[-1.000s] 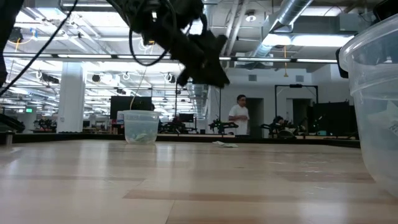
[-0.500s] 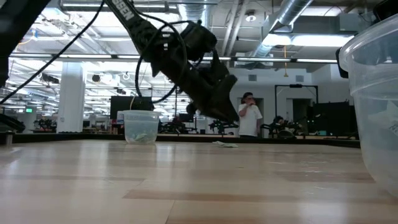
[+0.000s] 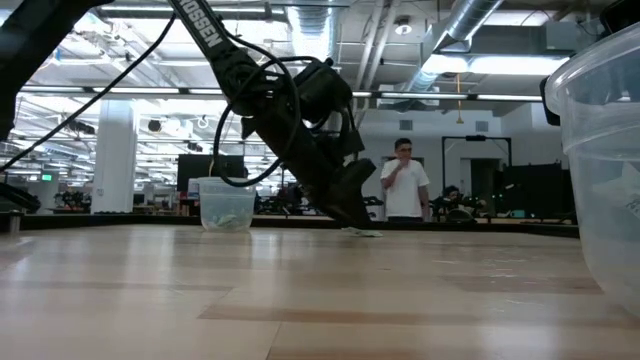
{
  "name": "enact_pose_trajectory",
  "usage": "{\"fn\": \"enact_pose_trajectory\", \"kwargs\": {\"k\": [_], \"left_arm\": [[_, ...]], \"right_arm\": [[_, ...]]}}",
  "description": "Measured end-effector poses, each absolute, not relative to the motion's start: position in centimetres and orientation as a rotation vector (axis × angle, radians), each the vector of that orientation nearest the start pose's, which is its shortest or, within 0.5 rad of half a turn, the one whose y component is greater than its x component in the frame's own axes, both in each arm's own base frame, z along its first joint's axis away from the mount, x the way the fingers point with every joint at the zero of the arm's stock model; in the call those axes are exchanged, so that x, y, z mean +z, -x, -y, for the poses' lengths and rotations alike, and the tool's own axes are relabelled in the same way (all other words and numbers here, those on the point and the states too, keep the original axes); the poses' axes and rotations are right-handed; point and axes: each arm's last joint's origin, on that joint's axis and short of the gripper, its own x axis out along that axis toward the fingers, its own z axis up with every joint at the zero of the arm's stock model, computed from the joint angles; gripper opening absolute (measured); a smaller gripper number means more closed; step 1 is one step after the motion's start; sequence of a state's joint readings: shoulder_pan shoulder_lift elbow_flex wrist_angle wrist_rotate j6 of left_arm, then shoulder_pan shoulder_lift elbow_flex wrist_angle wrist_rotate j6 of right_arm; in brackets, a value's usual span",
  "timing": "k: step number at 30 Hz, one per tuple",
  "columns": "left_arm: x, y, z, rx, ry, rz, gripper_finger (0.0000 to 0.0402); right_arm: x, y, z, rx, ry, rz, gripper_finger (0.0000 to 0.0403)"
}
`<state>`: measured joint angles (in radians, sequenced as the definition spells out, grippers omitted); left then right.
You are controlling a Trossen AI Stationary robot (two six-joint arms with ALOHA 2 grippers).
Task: Pick and place Stevia / Truvia into bins
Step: Put the white stevia packet into the top transparent container
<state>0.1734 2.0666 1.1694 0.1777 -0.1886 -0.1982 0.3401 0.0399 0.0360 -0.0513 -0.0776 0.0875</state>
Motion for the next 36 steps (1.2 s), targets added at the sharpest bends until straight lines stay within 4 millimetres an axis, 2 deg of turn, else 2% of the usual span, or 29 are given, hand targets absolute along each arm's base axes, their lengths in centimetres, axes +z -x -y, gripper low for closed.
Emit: {"fn": "enact_pose_trajectory", "kwargs": {"k": [16,20,26,36], "left_arm": [[11.2,-40.4,-7.7,0.416,0.161,-0.784,0.0167],[11.1,-40.2,-7.4,0.408,0.161,-0.825,0.0124],[11.0,-40.2,-6.9,0.397,0.155,-0.837,0.0016],[11.1,-40.3,-5.8,0.387,0.143,-0.833,0.0002]], "right_arm": [[16.8,-9.2,-3.5,0.415,-0.079,-0.073,0.0102],[16.8,-9.2,-3.5,0.415,-0.079,-0.073,0.0102],[16.8,-9.2,-3.5,0.415,-0.079,-0.073,0.0102],[16.8,-9.2,-3.5,0.415,-0.079,-0.073,0.0102]]}}
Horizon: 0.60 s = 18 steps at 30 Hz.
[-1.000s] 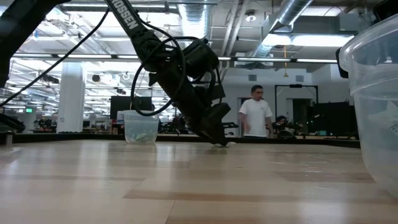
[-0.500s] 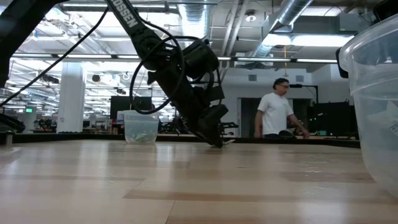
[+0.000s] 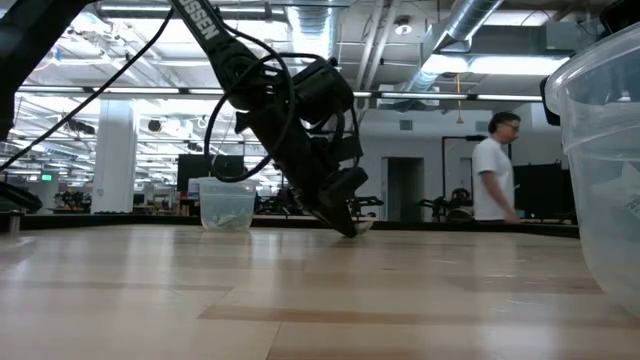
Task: Pick and place Stevia / Truvia into bins
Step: Put the white stevia packet into the top transparent container
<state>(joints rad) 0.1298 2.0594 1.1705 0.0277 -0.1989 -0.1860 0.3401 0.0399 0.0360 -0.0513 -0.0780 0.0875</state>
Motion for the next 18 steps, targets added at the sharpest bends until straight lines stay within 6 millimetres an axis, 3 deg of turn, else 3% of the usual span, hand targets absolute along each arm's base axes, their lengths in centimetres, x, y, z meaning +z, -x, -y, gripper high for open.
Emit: {"fn": "enact_pose_trajectory", "kwargs": {"k": [6,18], "left_arm": [[12.2,-40.4,-5.1,0.364,0.150,-0.799,0.0000],[19.2,-39.1,-5.0,0.481,0.075,-0.641,0.0000]], "right_arm": [[16.8,-9.2,-3.5,0.415,-0.079,-0.074,0.0102],[16.8,-9.2,-3.5,0.415,-0.079,-0.073,0.0102]]}}
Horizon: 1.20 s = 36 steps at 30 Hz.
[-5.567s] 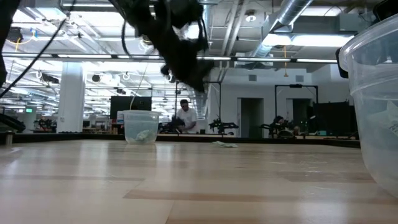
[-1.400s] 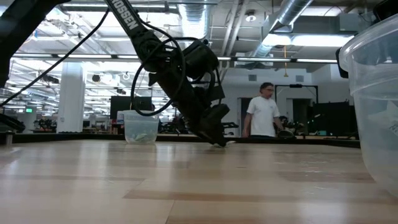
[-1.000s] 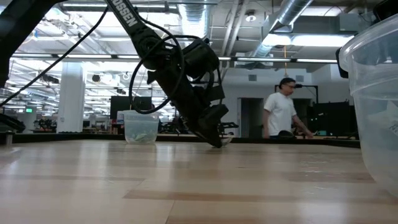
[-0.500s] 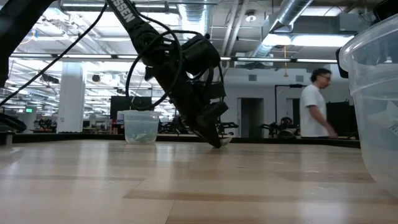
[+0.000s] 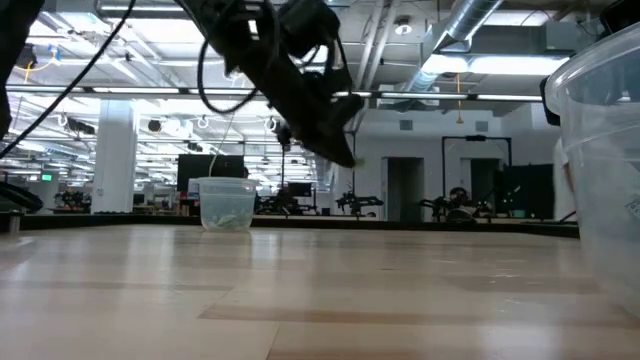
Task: Pick and place Stevia / Truvia into bins
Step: Put the white stevia packet into the top transparent container
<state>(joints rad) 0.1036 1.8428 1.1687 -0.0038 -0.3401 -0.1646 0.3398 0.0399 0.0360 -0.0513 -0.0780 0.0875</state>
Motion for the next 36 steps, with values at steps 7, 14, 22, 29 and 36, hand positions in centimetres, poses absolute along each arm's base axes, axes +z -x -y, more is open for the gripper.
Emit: {"fn": "enact_pose_trajectory", "kwargs": {"k": [7,14,22,29,36], "left_arm": [[23.8,-35.1,-5.3,0.703,-0.049,-0.713,0.0000],[26.8,-30.5,-6.3,0.837,-0.095,-0.843,0.0000],[25.2,-28.6,-8.3,0.848,-0.006,-1.028,0.0000],[23.9,-27.7,-8.5,0.895,-0.004,-1.086,0.0000],[23.8,-27.0,-9.6,0.974,0.033,-1.105,0.0000]], "right_arm": [[16.8,-9.2,-3.5,0.415,-0.079,-0.073,0.0102],[16.8,-9.2,-3.5,0.415,-0.079,-0.073,0.0102],[16.8,-9.2,-3.5,0.415,-0.079,-0.074,0.0102],[16.8,-9.2,-3.5,0.415,-0.079,-0.074,0.0102],[16.8,-9.2,-3.5,0.415,-0.079,-0.073,0.0102]]}}
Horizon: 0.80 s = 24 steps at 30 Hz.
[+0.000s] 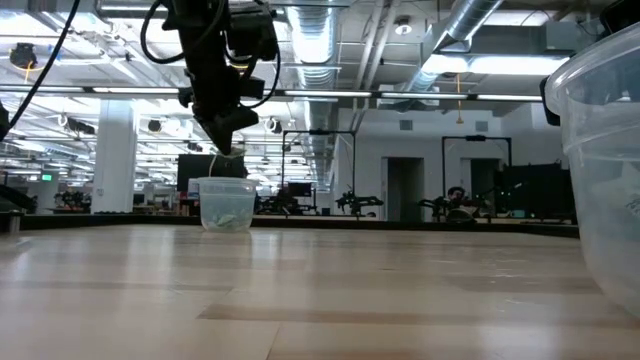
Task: Pick and place Stevia / Truvia into bins
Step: Put the white stevia packet into the top transparent container, then return to Home Position
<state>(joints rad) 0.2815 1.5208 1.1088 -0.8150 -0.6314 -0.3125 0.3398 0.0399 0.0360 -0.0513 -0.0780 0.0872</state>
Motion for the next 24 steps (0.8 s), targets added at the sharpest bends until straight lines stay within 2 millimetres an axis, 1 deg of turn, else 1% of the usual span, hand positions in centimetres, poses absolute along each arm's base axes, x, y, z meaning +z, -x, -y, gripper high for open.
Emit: {"fn": "enact_pose_trajectory", "kwargs": {"k": [4,14,17,24], "left_arm": [[23.79,-26.94,-9.88,0.968,0.063,-1.105,0.0000],[23.89,-27.18,-9.80,0.978,0.083,-1.069,0.0004],[23.89,-27.20,-9.75,0.981,0.091,-1.064,0.0025],[23.88,-27.29,-9.53,0.965,0.095,-1.065,0.0103]], "right_arm": [[16.77,-9.16,-3.48,0.415,-0.079,-0.073,0.0102],[16.78,-9.16,-3.48,0.415,-0.079,-0.073,0.0102],[16.78,-9.15,-3.48,0.415,-0.079,-0.073,0.0102],[16.78,-9.16,-3.47,0.415,-0.079,-0.073,0.0102]]}}
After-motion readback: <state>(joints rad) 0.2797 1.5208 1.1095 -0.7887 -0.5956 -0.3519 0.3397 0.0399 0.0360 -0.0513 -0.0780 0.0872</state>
